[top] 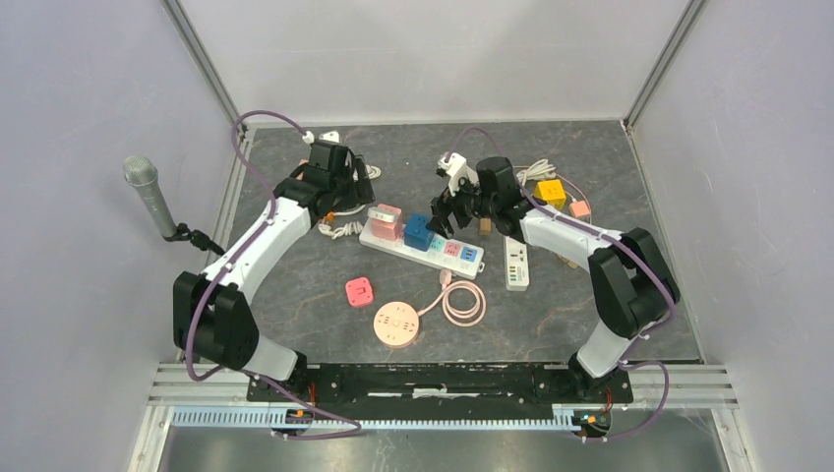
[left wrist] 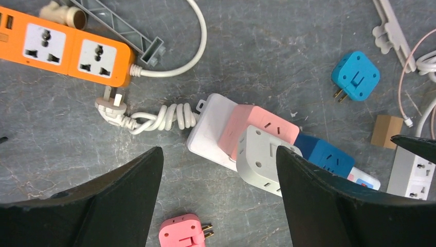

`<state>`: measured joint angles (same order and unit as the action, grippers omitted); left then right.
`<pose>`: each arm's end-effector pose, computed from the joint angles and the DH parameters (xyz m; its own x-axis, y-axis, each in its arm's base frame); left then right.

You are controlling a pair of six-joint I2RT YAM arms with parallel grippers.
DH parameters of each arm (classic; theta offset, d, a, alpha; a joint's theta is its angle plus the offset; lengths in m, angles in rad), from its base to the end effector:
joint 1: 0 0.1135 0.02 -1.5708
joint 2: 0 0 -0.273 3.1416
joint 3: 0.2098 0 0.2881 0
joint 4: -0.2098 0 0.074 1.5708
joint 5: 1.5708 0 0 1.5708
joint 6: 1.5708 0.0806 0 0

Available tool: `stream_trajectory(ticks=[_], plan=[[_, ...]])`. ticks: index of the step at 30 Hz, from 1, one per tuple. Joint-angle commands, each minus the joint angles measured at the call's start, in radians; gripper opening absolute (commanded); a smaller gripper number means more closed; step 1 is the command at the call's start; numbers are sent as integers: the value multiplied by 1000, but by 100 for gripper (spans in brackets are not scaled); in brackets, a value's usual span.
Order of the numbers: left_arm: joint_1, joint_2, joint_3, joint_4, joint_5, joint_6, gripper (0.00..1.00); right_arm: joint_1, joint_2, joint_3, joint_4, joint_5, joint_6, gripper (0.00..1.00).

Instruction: Pull the plug off the socket

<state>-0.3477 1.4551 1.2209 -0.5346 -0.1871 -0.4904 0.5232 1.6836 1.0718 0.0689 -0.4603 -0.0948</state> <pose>0.3686 -0.1176 0.2711 -0.6751 -0.2475 -0.6949 -0.1234 0.9666 -0.2244 0.3642 0.2514 0.1965 -0.3719 -0.3124 -0.8741 -0.8160 0.5590 0.1474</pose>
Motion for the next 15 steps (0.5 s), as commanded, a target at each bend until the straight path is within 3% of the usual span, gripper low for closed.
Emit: stream_trajectory(ticks=[1,11,15], plan=[[11,27,13,-1,38,-45,86,24,12,70,27,-89,-61,87],[31,52,34,-51,-25,-85,83,149,103,167,151,-99,-45,86],[41,38,27,-59,-35,-94,83,171,154,194,208,-96,-24,78]])
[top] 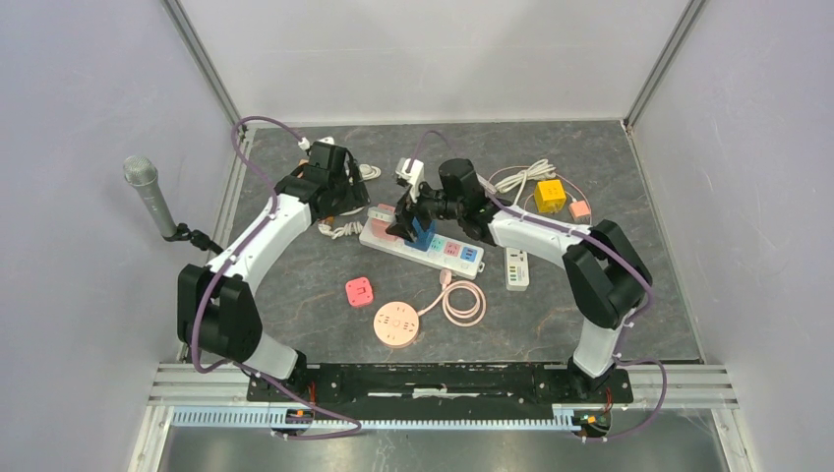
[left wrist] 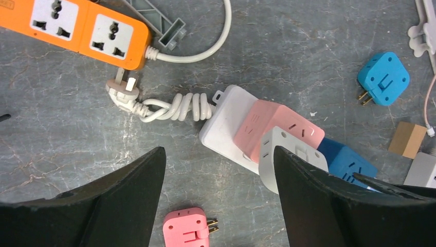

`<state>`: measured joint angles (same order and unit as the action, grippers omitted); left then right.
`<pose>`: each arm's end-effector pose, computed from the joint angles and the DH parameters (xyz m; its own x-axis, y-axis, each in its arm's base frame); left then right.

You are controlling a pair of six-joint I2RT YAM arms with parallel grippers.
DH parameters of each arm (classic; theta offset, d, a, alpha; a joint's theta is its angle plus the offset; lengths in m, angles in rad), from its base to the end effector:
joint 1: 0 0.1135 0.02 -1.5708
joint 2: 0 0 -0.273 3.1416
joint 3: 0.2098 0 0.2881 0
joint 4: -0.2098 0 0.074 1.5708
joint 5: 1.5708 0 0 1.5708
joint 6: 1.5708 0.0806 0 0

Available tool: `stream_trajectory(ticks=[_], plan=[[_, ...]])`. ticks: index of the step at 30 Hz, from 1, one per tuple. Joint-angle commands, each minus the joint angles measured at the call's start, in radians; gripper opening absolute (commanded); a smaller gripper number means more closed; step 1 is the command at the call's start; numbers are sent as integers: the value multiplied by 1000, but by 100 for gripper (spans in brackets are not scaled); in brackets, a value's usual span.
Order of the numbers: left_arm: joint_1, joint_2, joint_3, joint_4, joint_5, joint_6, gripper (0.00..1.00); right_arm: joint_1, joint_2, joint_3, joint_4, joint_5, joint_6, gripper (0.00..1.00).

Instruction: Pull the plug off the socket

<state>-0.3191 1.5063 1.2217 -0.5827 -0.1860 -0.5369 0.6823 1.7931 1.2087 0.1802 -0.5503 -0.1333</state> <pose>0.3739 -0.1078 0.2476 -0.7218 -0.2909 -0.6280 -0.2030 0.9565 -0.2097 0.3456 0.3351 0.2182 -0.1815 -0.2934 -0.9386 -0.9431 0.3222 0.0816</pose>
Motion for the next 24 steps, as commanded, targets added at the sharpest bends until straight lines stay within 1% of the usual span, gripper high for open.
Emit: stream_trajectory(ticks=[1,9,11,16,18,20,21,22,24], plan=[[14,-17,24,-15,-42,-49,83,17,55,63,103,-1,16,75],[20,-60,-13,-41,-95,-65,84,31,115,64,199,76,35,62],[21,-69,-28,-45,-96,-74,84,30,122,70,227,101,52,52],[21,-91,-72,-45,-63,-95,84,31,127,86,273,123,123,17],[20,-99,-90,-27,-21,-91,84,31,129,85,281,121,152,10],[21,-114,-118,20,39,-87,84,31,133,83,279,104,166,10],[21,-121,-136,52,79,-84,83,31,135,83,276,101,164,11],[21,-127,-148,83,117,-80,83,30,139,81,274,101,164,15],[21,-131,-171,125,171,-79,82,31,147,80,274,93,162,29]])
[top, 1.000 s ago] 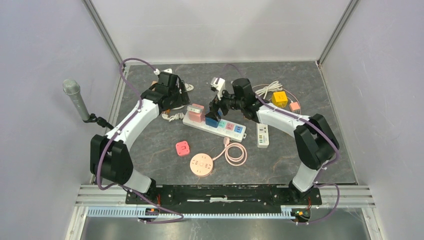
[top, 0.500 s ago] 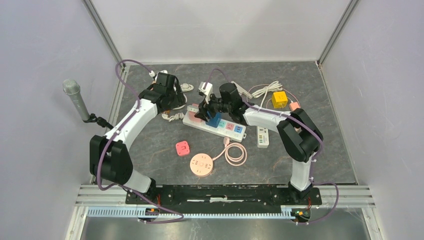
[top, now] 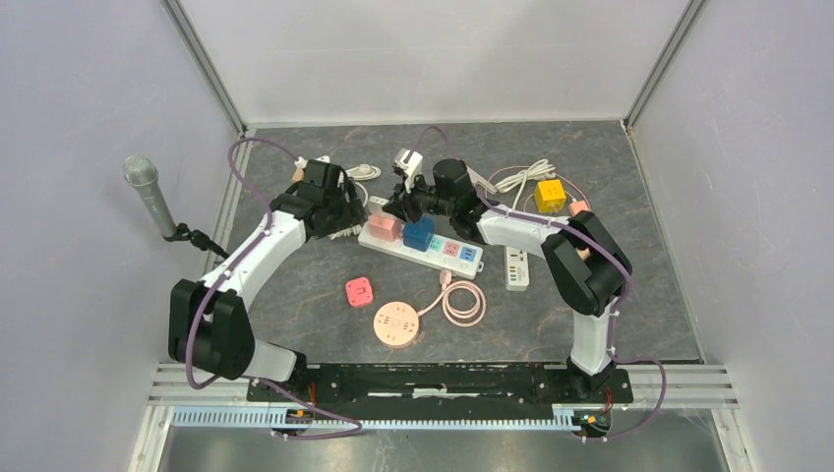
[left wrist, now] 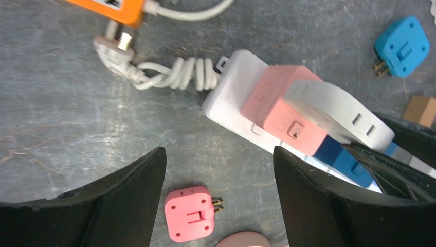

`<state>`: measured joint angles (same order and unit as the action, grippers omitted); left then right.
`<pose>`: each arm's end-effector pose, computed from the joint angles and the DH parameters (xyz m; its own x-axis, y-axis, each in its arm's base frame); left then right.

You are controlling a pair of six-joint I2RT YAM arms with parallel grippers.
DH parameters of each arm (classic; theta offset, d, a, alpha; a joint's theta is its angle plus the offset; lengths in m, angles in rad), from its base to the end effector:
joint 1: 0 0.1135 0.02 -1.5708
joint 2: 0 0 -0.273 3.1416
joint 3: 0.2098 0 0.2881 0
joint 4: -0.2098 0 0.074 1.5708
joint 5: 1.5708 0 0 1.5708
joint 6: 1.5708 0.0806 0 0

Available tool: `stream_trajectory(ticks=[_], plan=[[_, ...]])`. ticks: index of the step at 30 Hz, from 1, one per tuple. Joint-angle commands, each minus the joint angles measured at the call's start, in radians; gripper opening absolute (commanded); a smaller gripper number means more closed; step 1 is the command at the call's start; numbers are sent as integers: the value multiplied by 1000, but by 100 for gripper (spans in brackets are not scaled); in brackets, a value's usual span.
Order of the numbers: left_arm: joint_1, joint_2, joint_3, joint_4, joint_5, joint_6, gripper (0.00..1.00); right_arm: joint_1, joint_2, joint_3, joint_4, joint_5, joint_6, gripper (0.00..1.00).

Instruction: Pull the plug off the socket

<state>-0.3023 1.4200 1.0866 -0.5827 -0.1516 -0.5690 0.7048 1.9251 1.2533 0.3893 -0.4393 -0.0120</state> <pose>0.3458 -0.0951 0.2260 -0.7492 -0.3242 -0.5775 -0.2340 0.9453 -0.2272 0.3691 0.3589 0.2002 -0.2016 -0.1857 -0.9617 -0.9000 0.4226 0.1070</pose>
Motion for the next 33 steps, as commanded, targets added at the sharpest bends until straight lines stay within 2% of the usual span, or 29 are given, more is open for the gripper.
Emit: stream_trajectory(ticks=[1,4,11,14,20,33], plan=[[4,-42,-42,140,147,-47,81,9,21,40,66,-26,40,35],[4,-25,-49,173,206,-49,77,9,43,66,60,-45,38,45],[3,30,-29,190,199,-52,69,7,81,117,25,-55,21,43],[3,56,-22,198,207,-54,67,6,86,125,15,-50,21,35],[4,96,-16,204,215,-50,62,-4,81,134,21,-47,21,1],[4,144,-55,149,176,-46,54,-30,65,150,73,-126,71,0]])
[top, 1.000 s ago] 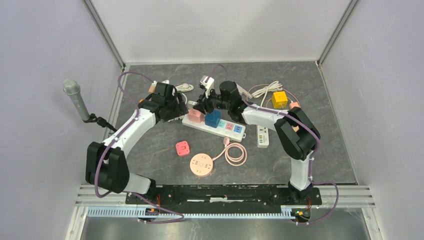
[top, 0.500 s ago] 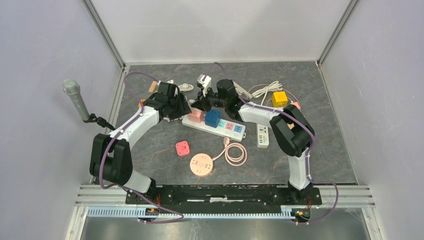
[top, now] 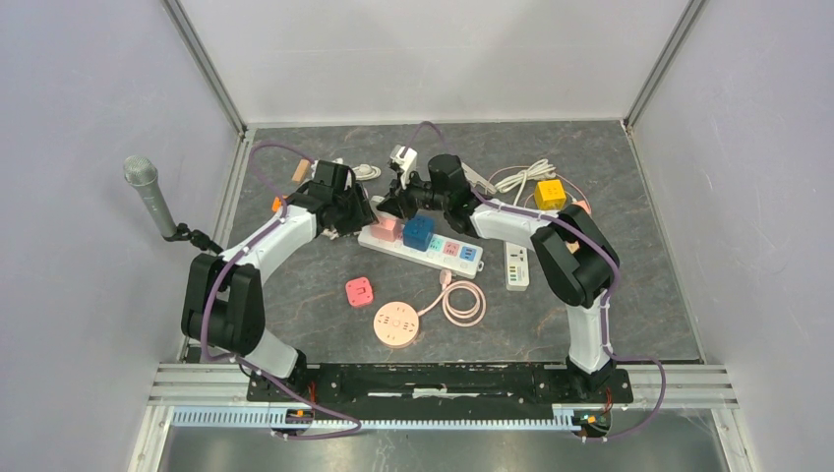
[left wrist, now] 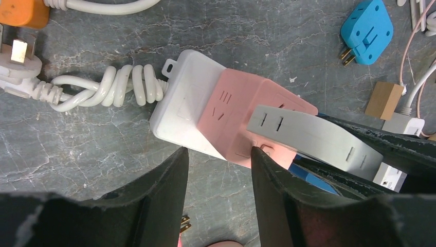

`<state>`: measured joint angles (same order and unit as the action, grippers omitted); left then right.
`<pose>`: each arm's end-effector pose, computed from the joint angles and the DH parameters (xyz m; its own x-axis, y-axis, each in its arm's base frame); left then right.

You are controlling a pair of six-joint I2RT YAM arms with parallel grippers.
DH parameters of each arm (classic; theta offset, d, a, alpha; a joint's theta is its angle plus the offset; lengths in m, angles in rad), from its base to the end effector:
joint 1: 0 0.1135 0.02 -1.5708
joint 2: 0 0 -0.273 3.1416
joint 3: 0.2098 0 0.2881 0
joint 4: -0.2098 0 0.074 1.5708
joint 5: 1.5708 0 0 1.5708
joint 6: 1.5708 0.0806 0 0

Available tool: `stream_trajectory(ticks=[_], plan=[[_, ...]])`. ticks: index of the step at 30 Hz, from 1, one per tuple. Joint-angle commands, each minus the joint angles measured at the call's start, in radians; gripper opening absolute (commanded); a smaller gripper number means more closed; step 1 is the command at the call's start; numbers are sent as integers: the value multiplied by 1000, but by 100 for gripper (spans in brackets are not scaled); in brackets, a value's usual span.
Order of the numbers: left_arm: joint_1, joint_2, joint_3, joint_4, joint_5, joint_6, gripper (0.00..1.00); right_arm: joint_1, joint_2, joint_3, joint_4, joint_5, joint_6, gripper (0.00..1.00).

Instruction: Pull the plug off the socket

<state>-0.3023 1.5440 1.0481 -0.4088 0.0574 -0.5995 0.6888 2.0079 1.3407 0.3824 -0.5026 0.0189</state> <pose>0.3657 -0.1189 0.1836 -0.8065 -0.3385 -0.4847 -0.1502 0.9102 -0.3859 0.3867 0.3687 0.1930 -0.2341 -0.1713 -0.9570 -0.9096 0.3860 0.1535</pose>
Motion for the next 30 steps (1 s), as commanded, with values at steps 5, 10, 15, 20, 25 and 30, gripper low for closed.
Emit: stream_trajectory(ticks=[5,10,15,20,25,30], plan=[[3,33,-33,-42,-48,-19,51,-23,-24,62,101,-71,66,0],[3,23,-84,-14,-31,-44,48,-33,-23,79,111,-89,112,0],[3,18,-118,11,-25,-62,47,-47,-35,56,157,-94,160,0],[4,25,-125,4,-36,-64,46,-63,-62,46,235,-100,220,0],[3,26,-117,2,-36,-65,45,-81,-89,56,248,-51,216,0],[3,7,-73,24,33,-22,48,-119,-137,9,251,38,202,0]])
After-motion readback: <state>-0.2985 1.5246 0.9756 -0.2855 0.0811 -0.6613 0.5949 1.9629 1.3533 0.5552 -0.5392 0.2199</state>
